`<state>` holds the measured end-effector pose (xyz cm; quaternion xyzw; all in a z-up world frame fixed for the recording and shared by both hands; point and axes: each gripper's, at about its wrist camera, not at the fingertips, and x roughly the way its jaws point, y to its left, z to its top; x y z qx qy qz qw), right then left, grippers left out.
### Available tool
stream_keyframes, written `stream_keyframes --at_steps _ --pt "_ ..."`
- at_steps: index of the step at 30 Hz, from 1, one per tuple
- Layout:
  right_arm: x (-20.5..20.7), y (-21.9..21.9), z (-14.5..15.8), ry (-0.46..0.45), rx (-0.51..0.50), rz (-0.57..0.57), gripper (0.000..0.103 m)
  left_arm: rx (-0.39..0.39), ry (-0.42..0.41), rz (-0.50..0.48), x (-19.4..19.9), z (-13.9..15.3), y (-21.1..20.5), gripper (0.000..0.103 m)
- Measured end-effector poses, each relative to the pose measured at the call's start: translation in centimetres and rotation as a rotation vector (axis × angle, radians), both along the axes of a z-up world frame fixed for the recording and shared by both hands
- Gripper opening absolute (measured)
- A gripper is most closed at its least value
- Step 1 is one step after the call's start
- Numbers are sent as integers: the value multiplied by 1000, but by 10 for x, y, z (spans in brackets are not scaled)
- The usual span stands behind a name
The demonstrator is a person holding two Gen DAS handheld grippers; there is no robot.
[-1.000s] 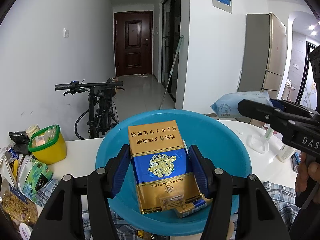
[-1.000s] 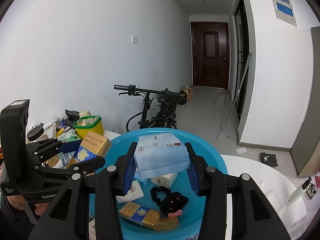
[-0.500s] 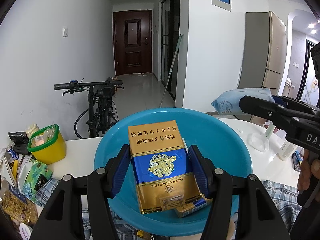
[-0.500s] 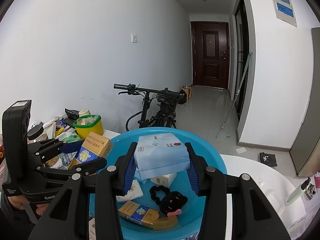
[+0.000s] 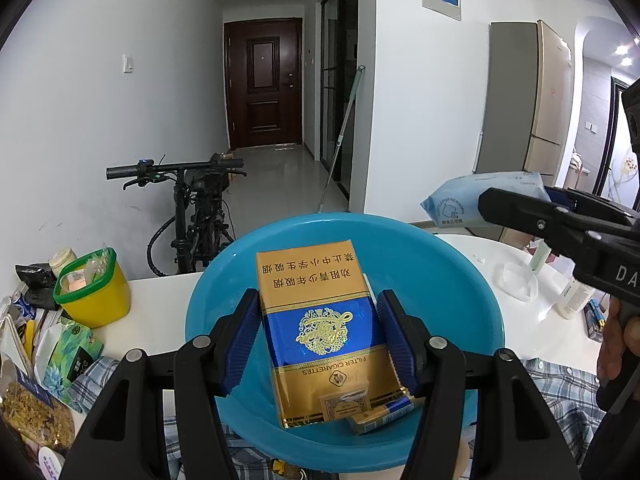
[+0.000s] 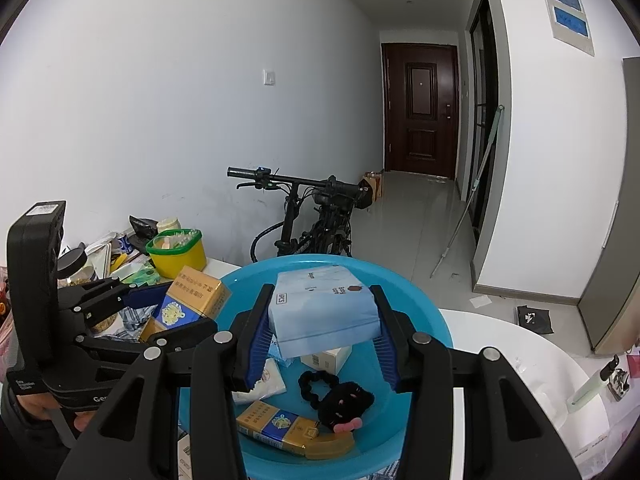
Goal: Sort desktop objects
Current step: 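Lower the cigarette box into the basin and open the left gripper while the right holds the packet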
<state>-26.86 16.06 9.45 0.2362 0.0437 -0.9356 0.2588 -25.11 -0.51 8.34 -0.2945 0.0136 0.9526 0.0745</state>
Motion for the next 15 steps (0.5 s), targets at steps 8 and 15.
stream_keyframes --at_steps 8,15 --pt "2 -1 1 8 1 3 44 -9 3 -4 1 1 1 62" --pt "2 -1 0 6 -2 2 44 -11 0 -2 0 1 1 62"
